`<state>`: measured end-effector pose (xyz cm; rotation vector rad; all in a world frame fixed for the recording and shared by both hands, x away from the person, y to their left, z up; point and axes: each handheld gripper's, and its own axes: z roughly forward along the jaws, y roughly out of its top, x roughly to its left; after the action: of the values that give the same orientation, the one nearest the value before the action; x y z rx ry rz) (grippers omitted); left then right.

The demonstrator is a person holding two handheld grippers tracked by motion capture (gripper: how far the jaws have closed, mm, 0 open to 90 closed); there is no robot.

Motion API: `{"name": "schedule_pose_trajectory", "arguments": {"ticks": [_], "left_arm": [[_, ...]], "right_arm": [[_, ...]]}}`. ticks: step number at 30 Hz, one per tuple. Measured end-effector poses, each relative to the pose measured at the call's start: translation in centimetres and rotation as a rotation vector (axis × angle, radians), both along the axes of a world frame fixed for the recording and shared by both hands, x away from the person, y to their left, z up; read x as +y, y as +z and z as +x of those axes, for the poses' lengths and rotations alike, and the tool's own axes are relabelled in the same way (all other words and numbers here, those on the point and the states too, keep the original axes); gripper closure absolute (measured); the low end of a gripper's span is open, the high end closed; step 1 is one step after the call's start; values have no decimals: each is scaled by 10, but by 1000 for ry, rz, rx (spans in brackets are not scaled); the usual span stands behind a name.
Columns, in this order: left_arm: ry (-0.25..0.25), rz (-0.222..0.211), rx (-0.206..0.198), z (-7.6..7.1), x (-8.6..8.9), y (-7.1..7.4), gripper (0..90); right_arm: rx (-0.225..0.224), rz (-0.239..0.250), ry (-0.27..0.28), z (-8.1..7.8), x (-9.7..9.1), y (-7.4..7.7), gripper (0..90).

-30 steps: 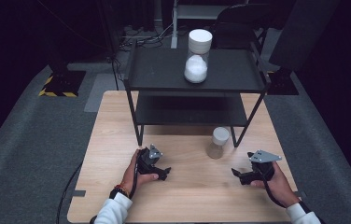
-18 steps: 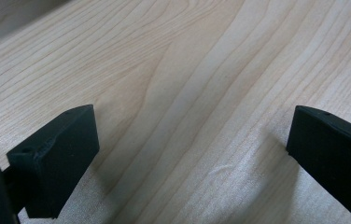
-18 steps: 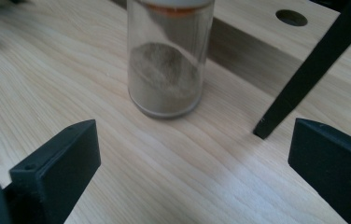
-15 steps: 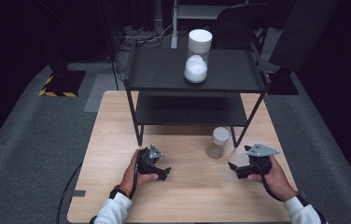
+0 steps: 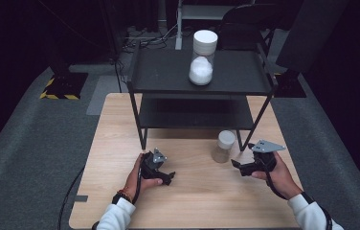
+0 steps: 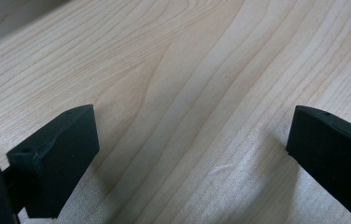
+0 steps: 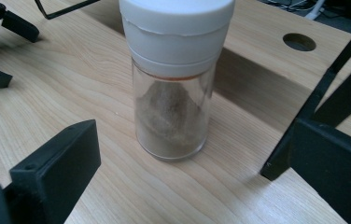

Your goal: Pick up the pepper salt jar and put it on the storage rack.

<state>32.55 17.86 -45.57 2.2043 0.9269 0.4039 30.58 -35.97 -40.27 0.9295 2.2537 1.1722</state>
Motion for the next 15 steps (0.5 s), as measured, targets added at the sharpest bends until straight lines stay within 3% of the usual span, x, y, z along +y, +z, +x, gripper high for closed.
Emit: {"name": "schedule_pose_trajectory", "arguments": {"ticks": [15], "left_arm": [[0, 0, -1, 0, 0, 0, 23]], "right_arm": [[14, 31, 25, 17, 6, 2, 27]]}}
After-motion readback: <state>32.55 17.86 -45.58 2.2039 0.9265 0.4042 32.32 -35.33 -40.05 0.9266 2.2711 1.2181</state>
